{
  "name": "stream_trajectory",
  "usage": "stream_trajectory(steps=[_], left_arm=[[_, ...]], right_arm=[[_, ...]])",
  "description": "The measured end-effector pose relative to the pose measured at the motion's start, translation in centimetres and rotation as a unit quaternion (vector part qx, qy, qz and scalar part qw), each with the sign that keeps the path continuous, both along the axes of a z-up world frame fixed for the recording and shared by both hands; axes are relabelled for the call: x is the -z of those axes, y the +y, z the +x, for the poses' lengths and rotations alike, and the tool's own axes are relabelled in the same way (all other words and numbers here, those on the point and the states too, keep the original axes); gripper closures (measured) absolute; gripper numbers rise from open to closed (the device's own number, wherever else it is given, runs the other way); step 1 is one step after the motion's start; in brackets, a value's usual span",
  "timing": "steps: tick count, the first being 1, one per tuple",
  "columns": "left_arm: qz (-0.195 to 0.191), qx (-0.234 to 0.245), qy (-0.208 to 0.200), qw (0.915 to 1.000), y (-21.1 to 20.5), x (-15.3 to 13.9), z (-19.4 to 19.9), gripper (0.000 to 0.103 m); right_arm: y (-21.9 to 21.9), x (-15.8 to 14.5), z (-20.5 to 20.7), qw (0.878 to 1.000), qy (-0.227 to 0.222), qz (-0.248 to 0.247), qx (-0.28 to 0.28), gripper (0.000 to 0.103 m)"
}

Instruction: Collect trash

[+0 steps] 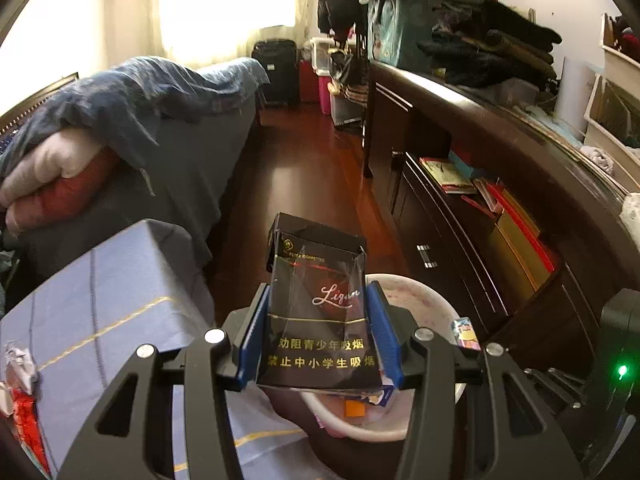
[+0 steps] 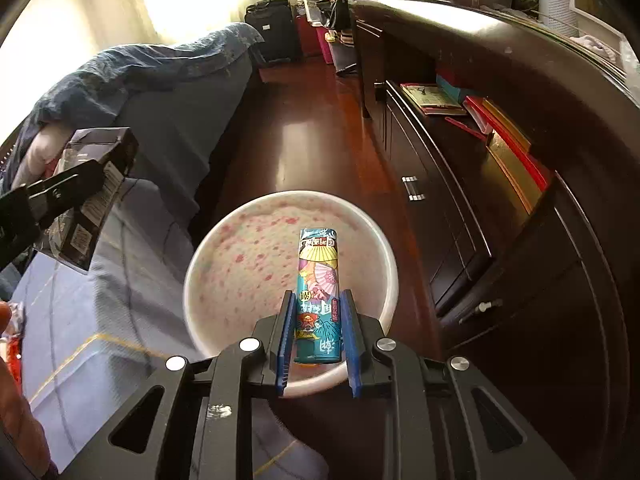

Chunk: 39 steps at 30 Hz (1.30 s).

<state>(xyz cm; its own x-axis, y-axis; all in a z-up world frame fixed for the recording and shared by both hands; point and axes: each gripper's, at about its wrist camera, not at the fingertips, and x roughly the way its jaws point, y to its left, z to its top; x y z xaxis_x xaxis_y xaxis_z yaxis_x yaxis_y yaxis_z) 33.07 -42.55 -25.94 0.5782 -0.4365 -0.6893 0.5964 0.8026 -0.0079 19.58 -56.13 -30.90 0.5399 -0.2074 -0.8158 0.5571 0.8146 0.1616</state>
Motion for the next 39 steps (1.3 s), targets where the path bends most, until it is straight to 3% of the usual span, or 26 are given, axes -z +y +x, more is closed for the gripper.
stream_trajectory(steps=[6, 8, 10, 14, 21, 33, 39], left_arm=[[-0.014, 0.013, 0.039, 0.9990, -2.1, 2.3, 1.9, 0.050], [-0.022, 0.015, 0.048, 0.9985, -2.2, 2.7, 2.3, 0.040], [-0.029, 0.017, 0.049, 0.9982, -2.3, 2.7, 2.5, 0.031], [-0.039, 0.013, 0.040, 0.9983, -2.0, 2.5, 2.5, 0.021], [-0.033, 0.006, 0.024, 0.9991, -0.9, 1.4, 1.9, 0.021], [-0.021, -0.042, -0.009, 0.9988, 5.6, -2.2, -0.4, 0.014], [0.001, -0.095, -0.024, 0.9951, 12.5, -3.3, -1.2, 0.008]], right_arm=[[-1.3, 1.9, 1.4, 1.000, 0.005, -0.004, 0.000, 0.079], [-1.6, 2.2, 1.7, 1.000, 0.005, -0.004, -0.001, 0.067], [-1.8, 2.6, 1.7, 1.000, 0.008, -0.001, 0.004, 0.065], [-1.9, 2.9, 1.3, 1.000, 0.012, 0.000, 0.011, 0.059], [-0.9, 2.2, 0.8, 1.000, 0.013, 0.004, 0.008, 0.054], [3.1, -1.2, -1.6, 1.000, -0.005, 0.007, -0.006, 0.034], [8.5, -3.1, -2.0, 0.998, -0.016, -0.007, -0.066, 0.020]])
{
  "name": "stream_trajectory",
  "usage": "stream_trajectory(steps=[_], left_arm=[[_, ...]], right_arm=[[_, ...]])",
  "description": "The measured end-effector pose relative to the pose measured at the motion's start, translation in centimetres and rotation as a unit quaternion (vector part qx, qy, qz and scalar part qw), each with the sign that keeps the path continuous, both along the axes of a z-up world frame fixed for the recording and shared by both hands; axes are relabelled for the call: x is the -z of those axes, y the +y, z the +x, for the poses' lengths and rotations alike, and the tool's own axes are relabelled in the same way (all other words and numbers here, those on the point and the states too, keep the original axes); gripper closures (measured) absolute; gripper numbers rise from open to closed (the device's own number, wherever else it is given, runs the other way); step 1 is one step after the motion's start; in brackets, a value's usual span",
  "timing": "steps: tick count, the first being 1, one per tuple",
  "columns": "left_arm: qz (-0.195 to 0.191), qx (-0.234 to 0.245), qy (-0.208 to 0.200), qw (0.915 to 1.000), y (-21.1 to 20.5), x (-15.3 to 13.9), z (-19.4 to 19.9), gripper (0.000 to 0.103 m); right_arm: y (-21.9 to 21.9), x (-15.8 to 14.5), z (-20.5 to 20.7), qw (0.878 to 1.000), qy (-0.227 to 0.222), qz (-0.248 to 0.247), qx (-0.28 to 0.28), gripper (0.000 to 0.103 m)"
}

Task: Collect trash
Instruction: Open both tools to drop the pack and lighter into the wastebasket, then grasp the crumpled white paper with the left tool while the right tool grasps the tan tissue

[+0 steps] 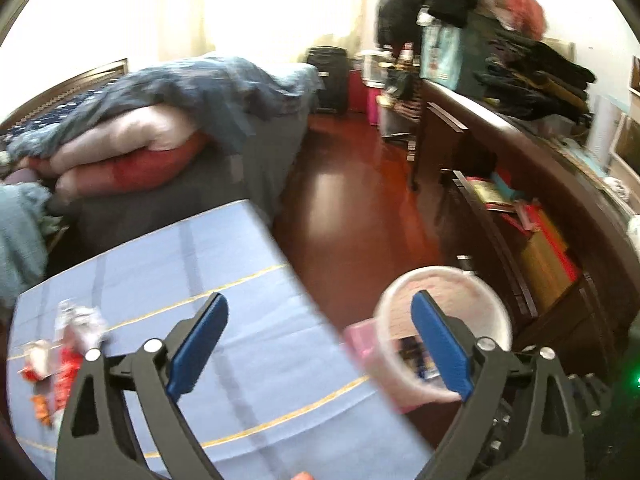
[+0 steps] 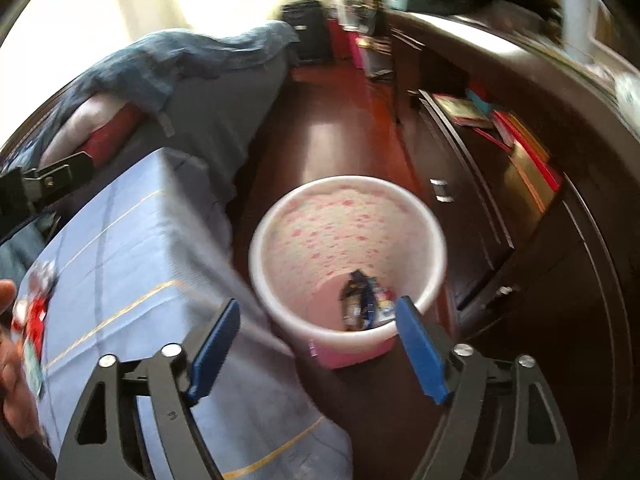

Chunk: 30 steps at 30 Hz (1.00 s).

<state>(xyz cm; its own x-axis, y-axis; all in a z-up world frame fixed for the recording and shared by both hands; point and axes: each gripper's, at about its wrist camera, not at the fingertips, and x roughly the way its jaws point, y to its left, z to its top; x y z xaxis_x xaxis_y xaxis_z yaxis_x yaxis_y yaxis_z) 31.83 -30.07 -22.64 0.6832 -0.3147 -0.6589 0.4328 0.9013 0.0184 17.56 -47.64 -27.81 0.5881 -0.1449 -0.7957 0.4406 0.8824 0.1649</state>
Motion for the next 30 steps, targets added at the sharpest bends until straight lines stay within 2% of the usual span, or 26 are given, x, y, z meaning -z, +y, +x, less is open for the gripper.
stream_trajectory(steps=[2, 10, 12, 15, 17, 22, 26, 30], left_arm=[[0.012, -0.031, -0.002, 0.9995, 3.0, -0.1, 0.1, 0.007], [0.008, -0.119, 0.018, 0.9927, 12.4, 0.1, 1.7, 0.007], [0.012, -0.140, 0.018, 0.9899, 14.4, 0.2, 2.3, 0.003], [0.043, -0.184, 0.023, 0.9818, 17.1, 0.7, 4.5, 0.004], [0.044, -0.211, 0.037, 0.9758, 19.2, 1.3, 6.8, 0.004], [0.016, -0.238, 0.093, 0.9666, 22.4, 3.8, 11.8, 0.004], [0.024, -0.248, 0.105, 0.9629, 23.5, 5.6, 14.9, 0.004], [0.016, -0.250, 0.156, 0.9553, 23.8, 7.8, 17.4, 0.004]], right_arm=[[2.1, -0.6, 0.2, 1.000, -0.006, -0.003, -0.027, 0.017], [10.0, -2.1, 1.5, 0.993, -0.018, -0.009, -0.118, 0.008], [11.8, -2.2, 1.9, 0.990, -0.016, -0.011, -0.138, 0.007], [14.1, -2.5, 2.3, 0.986, -0.015, -0.015, -0.164, 0.007], [15.6, -2.6, 2.5, 0.984, -0.015, -0.019, -0.178, 0.007], [18.1, -2.4, 3.3, 0.979, -0.011, -0.022, -0.200, 0.007], [19.6, -2.2, 4.1, 0.976, -0.007, -0.028, -0.214, 0.007], [21.3, -1.8, 5.0, 0.973, 0.000, -0.031, -0.231, 0.007]])
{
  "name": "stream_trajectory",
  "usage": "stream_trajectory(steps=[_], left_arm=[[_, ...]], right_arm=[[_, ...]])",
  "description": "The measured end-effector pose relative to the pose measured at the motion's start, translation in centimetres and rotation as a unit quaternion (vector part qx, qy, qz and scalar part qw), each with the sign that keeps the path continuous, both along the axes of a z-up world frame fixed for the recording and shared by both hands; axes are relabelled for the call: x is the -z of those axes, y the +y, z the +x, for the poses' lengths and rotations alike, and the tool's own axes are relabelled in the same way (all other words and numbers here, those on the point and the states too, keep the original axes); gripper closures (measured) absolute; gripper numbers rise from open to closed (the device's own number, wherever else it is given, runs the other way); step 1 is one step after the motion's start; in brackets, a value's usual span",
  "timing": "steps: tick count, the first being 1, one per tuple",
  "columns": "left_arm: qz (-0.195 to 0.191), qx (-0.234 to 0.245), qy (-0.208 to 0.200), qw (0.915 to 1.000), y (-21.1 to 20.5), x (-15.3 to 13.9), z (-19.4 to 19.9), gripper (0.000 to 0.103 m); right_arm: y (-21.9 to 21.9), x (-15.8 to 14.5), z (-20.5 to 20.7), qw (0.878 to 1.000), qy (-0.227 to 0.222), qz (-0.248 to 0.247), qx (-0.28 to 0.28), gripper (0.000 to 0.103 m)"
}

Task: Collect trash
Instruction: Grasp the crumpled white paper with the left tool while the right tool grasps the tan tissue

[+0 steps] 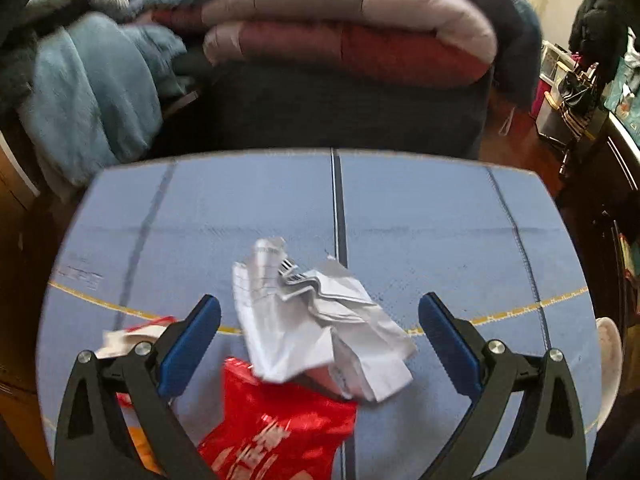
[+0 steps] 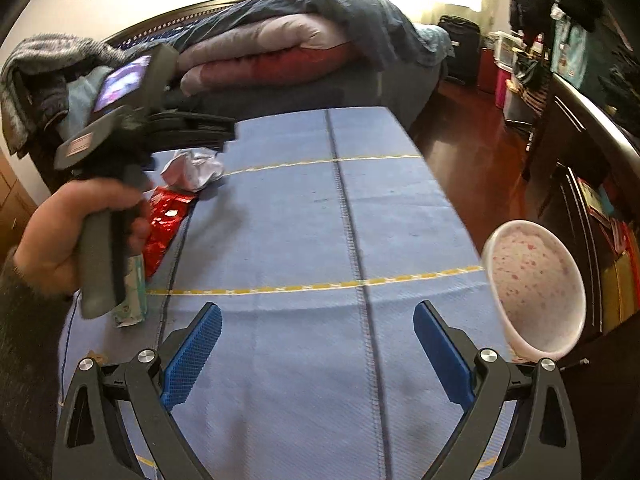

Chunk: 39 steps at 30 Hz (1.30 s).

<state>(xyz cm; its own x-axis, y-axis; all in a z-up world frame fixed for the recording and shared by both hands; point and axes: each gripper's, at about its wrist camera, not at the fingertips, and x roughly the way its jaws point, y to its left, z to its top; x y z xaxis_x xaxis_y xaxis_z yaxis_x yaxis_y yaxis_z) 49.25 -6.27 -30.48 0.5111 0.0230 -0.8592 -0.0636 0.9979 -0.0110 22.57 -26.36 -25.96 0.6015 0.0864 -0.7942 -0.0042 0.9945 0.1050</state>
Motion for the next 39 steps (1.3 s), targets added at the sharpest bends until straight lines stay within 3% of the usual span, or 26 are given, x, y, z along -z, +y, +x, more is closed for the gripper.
stream_trajectory(steps=[3, 5, 7, 8, 10, 13, 20, 26, 27, 31, 33, 35, 39], left_arm=[[-0.016, -0.001, 0.030, 0.9994, 0.6, 2.0, 0.9, 0.004], [0.012, 0.011, 0.018, 0.9997, 0.3, 2.3, 1.0, 0.003], [0.004, 0.013, 0.010, 0.9999, 0.5, 2.4, 0.8, 0.006], [0.011, 0.013, 0.003, 0.9999, 0.5, 2.3, 0.7, 0.023], [0.011, 0.025, -0.007, 0.9996, 0.5, 1.8, 0.6, 0.045], [-0.004, 0.037, -0.009, 0.9993, 0.9, 1.0, 0.4, 0.055], [-0.023, 0.043, -0.056, 0.9972, 2.6, -2.6, -1.9, 0.055], [-0.011, 0.043, -0.075, 0.9962, 3.3, -4.6, -3.5, 0.055], [-0.010, 0.043, -0.076, 0.9962, 3.4, -4.8, -3.5, 0.055], [-0.007, 0.039, -0.079, 0.9961, 4.4, -5.3, -3.7, 0.054], [-0.007, 0.038, -0.080, 0.9960, 4.8, -5.4, -3.7, 0.054], [-0.005, 0.035, -0.081, 0.9961, 5.1, -5.5, -3.8, 0.054], [-0.003, 0.034, -0.082, 0.9961, 5.1, -5.7, -4.0, 0.054]], right_arm=[[1.8, 0.3, 0.2, 1.000, 0.004, -0.005, -0.023, 0.007], [2.7, 0.4, 0.2, 0.999, 0.006, -0.007, -0.036, 0.007], [3.7, 0.6, 0.0, 0.999, 0.008, -0.009, -0.051, 0.007], [4.1, 0.7, 0.0, 0.998, 0.009, -0.011, -0.056, 0.007], [5.1, 0.8, -0.2, 0.998, 0.010, -0.013, -0.069, 0.007], [6.3, 0.8, -0.8, 0.996, 0.010, -0.013, -0.090, 0.007], [9.7, 0.8, -2.5, 0.987, 0.021, 0.016, -0.160, 0.007], [13.3, 1.1, -4.2, 0.977, 0.018, 0.019, -0.213, 0.007], [13.9, 1.3, -4.4, 0.975, 0.018, 0.018, -0.221, 0.010], [15.7, 2.3, -4.7, 0.970, 0.031, -0.002, -0.242, 0.050], [16.4, 2.7, -5.0, 0.966, 0.033, -0.002, -0.256, 0.060], [16.5, 2.7, -5.7, 0.963, 0.029, 0.000, -0.268, 0.083], [15.8, 1.8, -6.5, 0.967, -0.004, -0.035, -0.252, 0.085]])
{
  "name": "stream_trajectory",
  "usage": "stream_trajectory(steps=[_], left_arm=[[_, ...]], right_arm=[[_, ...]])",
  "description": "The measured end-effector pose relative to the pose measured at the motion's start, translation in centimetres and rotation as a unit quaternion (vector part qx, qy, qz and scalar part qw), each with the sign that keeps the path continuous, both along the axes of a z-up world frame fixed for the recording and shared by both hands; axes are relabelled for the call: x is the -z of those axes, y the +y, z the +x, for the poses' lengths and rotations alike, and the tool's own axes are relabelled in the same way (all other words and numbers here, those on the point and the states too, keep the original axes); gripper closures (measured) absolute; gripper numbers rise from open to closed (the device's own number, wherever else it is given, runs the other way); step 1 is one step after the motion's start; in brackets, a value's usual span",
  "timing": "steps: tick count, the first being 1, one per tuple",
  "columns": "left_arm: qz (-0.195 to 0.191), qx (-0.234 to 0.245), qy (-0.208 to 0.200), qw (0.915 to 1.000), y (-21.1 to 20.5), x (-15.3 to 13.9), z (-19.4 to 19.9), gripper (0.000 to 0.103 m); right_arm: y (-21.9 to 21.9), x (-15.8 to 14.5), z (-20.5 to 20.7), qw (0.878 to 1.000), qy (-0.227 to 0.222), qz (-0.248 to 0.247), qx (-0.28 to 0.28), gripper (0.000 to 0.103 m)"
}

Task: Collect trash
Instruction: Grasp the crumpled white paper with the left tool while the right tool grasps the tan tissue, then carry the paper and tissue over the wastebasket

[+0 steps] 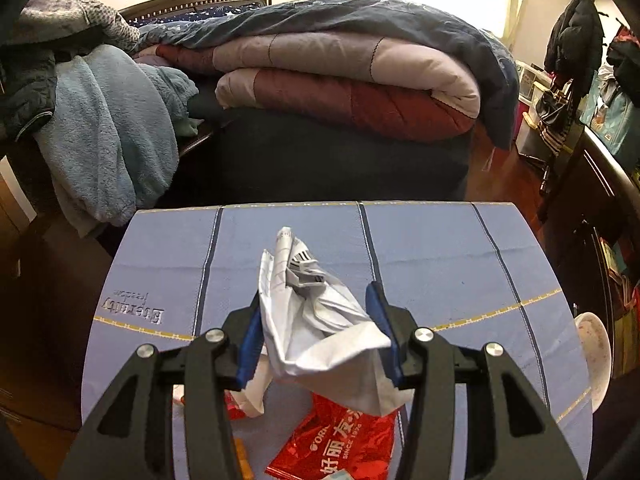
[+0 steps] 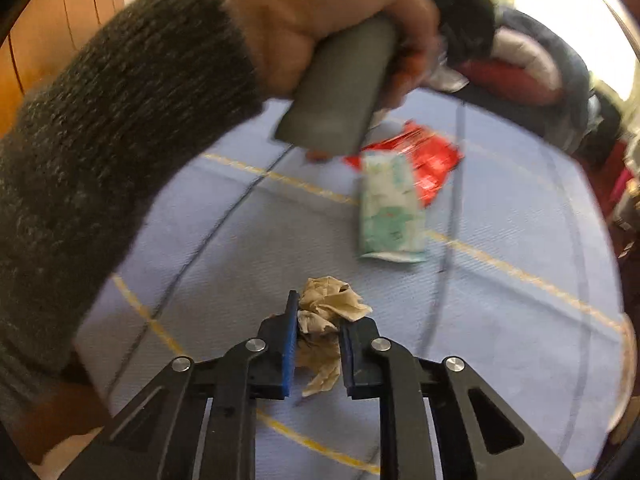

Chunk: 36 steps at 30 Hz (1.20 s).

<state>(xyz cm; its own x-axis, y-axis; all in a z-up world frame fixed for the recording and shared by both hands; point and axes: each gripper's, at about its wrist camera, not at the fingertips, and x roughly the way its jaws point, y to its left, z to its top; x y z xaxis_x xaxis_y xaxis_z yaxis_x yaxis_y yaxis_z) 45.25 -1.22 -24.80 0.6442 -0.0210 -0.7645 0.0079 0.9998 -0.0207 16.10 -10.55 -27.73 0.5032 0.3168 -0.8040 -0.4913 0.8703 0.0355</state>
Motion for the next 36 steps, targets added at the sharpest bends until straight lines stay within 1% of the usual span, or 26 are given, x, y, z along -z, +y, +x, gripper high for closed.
stream_trajectory(steps=[3, 9, 11, 14, 21, 27, 36], left_arm=[[0.001, 0.002, -0.003, 1.0000, -0.4, -0.3, -0.2, 0.054], [0.003, 0.015, -0.010, 0.9998, -2.5, -0.9, -0.9, 0.054], [0.005, 0.023, -0.013, 0.9996, -3.6, -1.2, -1.2, 0.054], [0.005, 0.035, -0.017, 0.9992, -5.1, -1.6, -1.6, 0.054], [0.007, 0.067, -0.027, 0.9974, -9.2, -2.5, -2.7, 0.054], [0.005, 0.103, -0.034, 0.9941, -13.4, -3.0, -3.7, 0.054], [0.003, 0.161, -0.037, 0.9862, -20.2, -3.2, -5.3, 0.053]], right_arm=[[-1.9, -0.5, 0.3, 1.000, 0.004, 0.014, 0.021, 0.085], [-6.6, -1.4, 0.5, 0.996, -0.001, 0.025, 0.081, 0.085], [-8.1, -1.9, 1.2, 0.995, -0.001, 0.029, 0.098, 0.085], [-10.0, -2.1, 1.2, 0.992, -0.001, 0.036, 0.121, 0.084], [-14.3, -1.9, 1.4, 0.985, -0.006, 0.049, 0.166, 0.083], [-17.8, -1.6, 1.9, 0.976, -0.009, 0.058, 0.211, 0.083], [-23.9, -1.4, 2.1, 0.957, -0.017, 0.064, 0.281, 0.082]])
